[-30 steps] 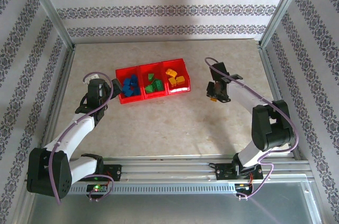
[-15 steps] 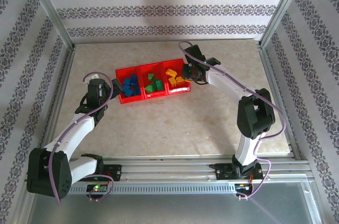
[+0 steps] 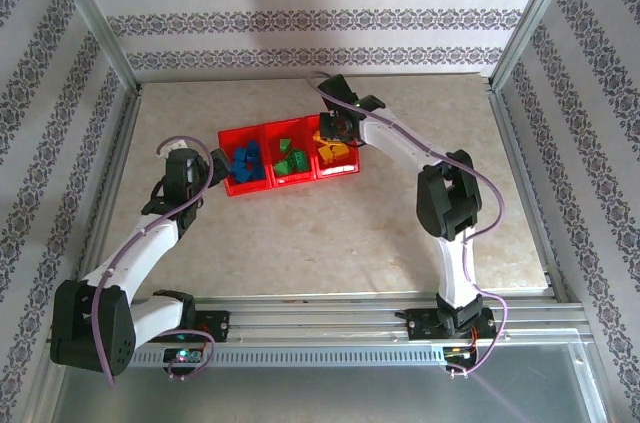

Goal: Sort the legos into containers by color
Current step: Place the lego in the container.

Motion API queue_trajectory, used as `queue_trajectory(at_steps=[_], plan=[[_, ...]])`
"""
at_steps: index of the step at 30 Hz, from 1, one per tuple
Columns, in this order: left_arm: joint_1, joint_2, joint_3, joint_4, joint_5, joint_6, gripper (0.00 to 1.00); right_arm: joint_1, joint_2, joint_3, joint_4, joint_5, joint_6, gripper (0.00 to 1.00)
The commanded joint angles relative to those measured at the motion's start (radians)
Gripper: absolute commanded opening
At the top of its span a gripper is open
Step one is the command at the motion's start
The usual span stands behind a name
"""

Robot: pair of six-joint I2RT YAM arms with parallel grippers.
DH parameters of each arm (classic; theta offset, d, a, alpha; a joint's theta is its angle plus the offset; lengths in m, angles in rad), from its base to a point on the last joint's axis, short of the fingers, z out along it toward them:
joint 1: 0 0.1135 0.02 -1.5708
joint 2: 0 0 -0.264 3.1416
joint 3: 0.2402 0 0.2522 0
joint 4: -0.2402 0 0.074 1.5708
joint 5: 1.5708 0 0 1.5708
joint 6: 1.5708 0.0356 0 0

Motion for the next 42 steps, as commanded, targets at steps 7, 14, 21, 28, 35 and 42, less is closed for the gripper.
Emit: queue_trajectory(at_steps=[7, 14, 21, 28, 35, 42], plan=[[0.011, -0.011, 0.030, -0.028, 0.007, 0.020, 1.00, 0.011, 0.126, 0.164, -0.116, 0.133, -0.077, 0.34], [0.011, -0.010, 0.032, -0.039, 0.004, 0.024, 1.00, 0.011, 0.166, 0.221, -0.134, 0.164, -0.103, 0.39], [0.011, -0.016, 0.035, -0.052, 0.000, 0.035, 1.00, 0.007, 0.170, 0.249, -0.149, 0.196, -0.119, 0.49], [0.013, -0.027, 0.043, -0.072, -0.026, 0.060, 1.00, 0.005, 0.111, 0.224, -0.150, 0.207, -0.123, 0.51], [0.033, -0.065, 0.042, -0.086, -0.065, 0.102, 1.00, -0.008, -0.088, 0.005, -0.069, 0.228, -0.097, 0.58], [0.075, -0.091, 0.043, -0.090, -0.072, 0.168, 0.99, -0.060, -0.370, -0.347, 0.036, 0.283, -0.042, 0.71]])
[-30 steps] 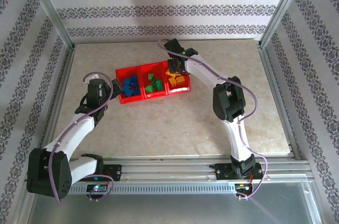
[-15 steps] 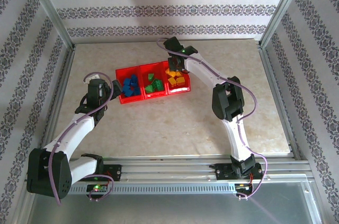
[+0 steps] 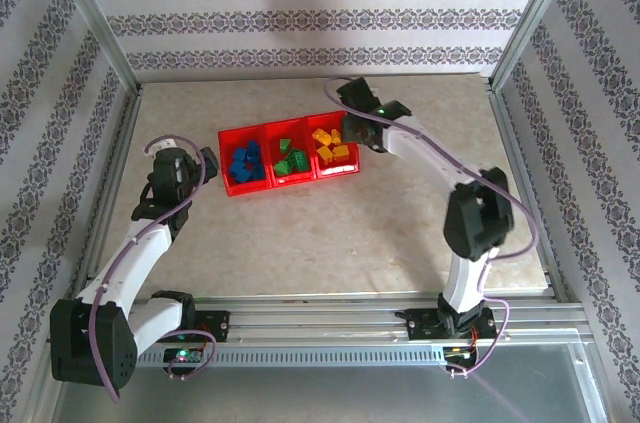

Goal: Sort the legos into containers by color
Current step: Place the lego in the container, then reset both arms

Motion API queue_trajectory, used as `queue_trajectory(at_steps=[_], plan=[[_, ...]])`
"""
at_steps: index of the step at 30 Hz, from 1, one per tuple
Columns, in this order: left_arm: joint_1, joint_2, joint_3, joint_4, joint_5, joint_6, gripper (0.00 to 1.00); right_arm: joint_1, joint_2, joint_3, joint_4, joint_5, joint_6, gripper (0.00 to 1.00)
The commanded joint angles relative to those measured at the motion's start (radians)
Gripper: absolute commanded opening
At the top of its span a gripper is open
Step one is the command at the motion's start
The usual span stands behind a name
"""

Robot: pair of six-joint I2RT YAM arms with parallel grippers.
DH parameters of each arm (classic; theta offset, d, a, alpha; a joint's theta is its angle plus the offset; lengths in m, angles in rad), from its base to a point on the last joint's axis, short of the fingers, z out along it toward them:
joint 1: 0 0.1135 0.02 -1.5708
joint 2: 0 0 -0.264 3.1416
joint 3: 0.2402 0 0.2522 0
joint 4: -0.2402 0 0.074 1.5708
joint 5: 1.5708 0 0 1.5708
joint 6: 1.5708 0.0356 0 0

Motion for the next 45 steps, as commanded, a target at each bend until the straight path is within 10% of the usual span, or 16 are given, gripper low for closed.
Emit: queue_trajectory(at_steps=[1, 7, 16, 45], plan=[[0.020, -0.013, 0.031, -0.039, -0.035, 0.070, 1.00, -0.040, -0.133, -0.148, 0.066, 0.072, 0.045, 0.73], [0.060, 0.009, 0.018, 0.004, -0.074, 0.113, 1.00, -0.119, -0.417, -0.465, 0.158, 0.127, 0.084, 0.98], [0.133, 0.074, -0.065, 0.203, -0.040, 0.175, 1.00, -0.234, -0.717, -0.751, 0.272, 0.170, 0.046, 0.98], [0.161, 0.574, -0.371, 1.264, 0.393, 0.363, 1.00, -0.362, -0.811, -1.197, 1.017, 0.152, -0.320, 0.98]])
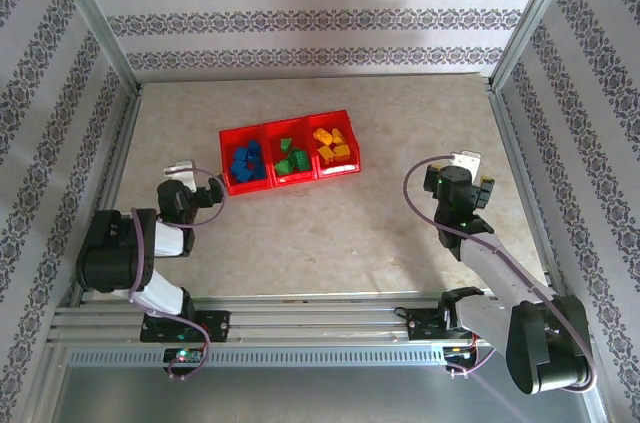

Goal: Sort the legos into containers by color
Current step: Reset both arms

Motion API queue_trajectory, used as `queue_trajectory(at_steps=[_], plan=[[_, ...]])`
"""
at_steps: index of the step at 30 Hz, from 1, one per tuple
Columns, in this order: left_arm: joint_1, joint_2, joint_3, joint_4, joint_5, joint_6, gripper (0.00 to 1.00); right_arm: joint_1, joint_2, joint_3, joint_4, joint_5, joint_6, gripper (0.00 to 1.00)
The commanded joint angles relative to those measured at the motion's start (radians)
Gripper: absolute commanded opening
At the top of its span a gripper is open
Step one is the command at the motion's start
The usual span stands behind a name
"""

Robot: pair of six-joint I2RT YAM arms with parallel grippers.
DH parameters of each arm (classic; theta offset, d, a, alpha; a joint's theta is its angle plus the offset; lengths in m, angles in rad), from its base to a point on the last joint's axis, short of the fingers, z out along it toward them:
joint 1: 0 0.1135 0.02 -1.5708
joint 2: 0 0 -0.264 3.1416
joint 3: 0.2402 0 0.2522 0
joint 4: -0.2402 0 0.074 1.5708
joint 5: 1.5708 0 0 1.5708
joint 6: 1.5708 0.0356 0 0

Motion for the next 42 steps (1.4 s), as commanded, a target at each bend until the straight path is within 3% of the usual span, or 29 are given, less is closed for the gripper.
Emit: queue_trajectory(at_steps=[1, 5, 12, 19, 29, 35, 38, 40, 42], plan=[[0.003, 0.028, 0.012, 0.141, 0.068, 0.036, 1.00, -0.016, -0.016, -0.030, 0.133, -0.055, -0.031, 0.98], [-0.010, 0.019, 0.062, 0.037, 0.069, 0.058, 1.00, -0.035, -0.021, -0.059, 0.199, -0.111, -0.041, 0.98], [-0.048, 0.012, 0.099, -0.043, -0.042, 0.071, 1.00, -0.064, 0.006, -0.113, 0.328, -0.188, -0.030, 0.98], [-0.049, 0.012, 0.114, -0.069, 0.028, 0.099, 1.00, -0.083, 0.113, -0.110, 0.445, -0.269, -0.016, 0.98], [-0.050, 0.013, 0.108, -0.057, 0.031, 0.099, 1.00, -0.089, 0.321, -0.097, 0.629, -0.333, -0.093, 0.98], [-0.050, 0.013, 0.106, -0.055, 0.032, 0.097, 0.99, -0.127, 0.445, -0.108, 0.785, -0.357, -0.060, 0.98], [-0.050, 0.013, 0.106, -0.053, 0.032, 0.098, 0.99, -0.134, 0.486, -0.081, 0.755, -0.358, -0.054, 0.98], [-0.050, 0.013, 0.106, -0.053, 0.033, 0.098, 0.99, -0.132, 0.522, -0.083, 0.812, -0.433, -0.082, 0.98], [-0.050, 0.013, 0.108, -0.055, 0.036, 0.099, 0.99, -0.134, 0.503, -0.029, 0.693, -0.531, -0.115, 0.98]])
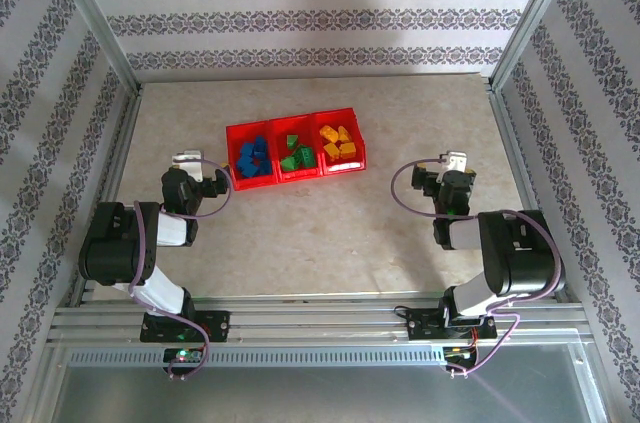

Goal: Sort the legos into containers by color
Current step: Reset both arms

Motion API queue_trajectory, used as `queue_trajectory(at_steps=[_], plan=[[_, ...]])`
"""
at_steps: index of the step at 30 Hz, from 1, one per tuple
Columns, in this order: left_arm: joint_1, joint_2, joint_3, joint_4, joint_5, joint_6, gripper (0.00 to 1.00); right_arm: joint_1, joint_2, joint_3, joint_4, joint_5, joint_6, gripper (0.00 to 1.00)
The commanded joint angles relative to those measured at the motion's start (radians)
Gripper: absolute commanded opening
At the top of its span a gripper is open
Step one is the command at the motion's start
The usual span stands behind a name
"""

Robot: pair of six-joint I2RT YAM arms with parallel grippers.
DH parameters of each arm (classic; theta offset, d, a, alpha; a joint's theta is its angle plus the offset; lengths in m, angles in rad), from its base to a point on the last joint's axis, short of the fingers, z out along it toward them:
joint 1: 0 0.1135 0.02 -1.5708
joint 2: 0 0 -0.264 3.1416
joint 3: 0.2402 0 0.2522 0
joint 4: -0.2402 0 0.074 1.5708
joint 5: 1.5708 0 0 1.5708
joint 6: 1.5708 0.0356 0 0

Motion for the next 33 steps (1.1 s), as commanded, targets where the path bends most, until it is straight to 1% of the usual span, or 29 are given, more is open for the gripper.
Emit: queue_trajectory(at_steps=[1, 3, 4, 8, 9, 12, 16, 21, 27, 30, 33], plan=[[-0.011, -0.008, 0.013, -0.016, 0.023, 0.018, 0.99, -0.004, -0.006, 0.063, -0.007, -0.151, -0.044, 0.98], [-0.011, -0.008, 0.013, -0.016, 0.023, 0.017, 0.99, -0.031, 0.006, 0.054, 0.030, -0.238, -0.031, 0.98], [-0.011, -0.008, 0.013, -0.017, 0.023, 0.017, 1.00, -0.039, 0.004, 0.053, 0.028, -0.256, -0.028, 0.98], [-0.011, -0.008, 0.013, -0.018, 0.025, 0.020, 1.00, -0.040, 0.004, 0.056, 0.024, -0.259, -0.031, 0.98], [-0.011, -0.008, 0.013, -0.018, 0.025, 0.019, 1.00, -0.039, 0.003, 0.056, 0.022, -0.251, -0.030, 0.98], [-0.011, -0.008, 0.013, -0.018, 0.025, 0.019, 1.00, -0.022, 0.000, 0.054, 0.019, -0.148, -0.019, 0.98], [-0.011, -0.008, 0.013, -0.018, 0.026, 0.020, 1.00, -0.002, 0.002, 0.056, 0.019, -0.095, -0.029, 0.98], [-0.011, -0.008, 0.013, -0.019, 0.026, 0.020, 1.00, 0.003, 0.001, 0.056, 0.019, -0.083, -0.032, 0.98], [-0.010, -0.008, 0.013, -0.019, 0.060, 0.031, 1.00, 0.003, 0.000, 0.056, 0.019, -0.084, -0.032, 0.98], [-0.011, -0.008, 0.013, -0.018, 0.055, 0.029, 0.99, 0.004, 0.001, 0.056, 0.019, -0.084, -0.032, 0.98], [-0.011, -0.008, 0.011, -0.016, 0.024, 0.019, 1.00, 0.004, 0.002, 0.055, 0.019, -0.084, -0.032, 0.98]])
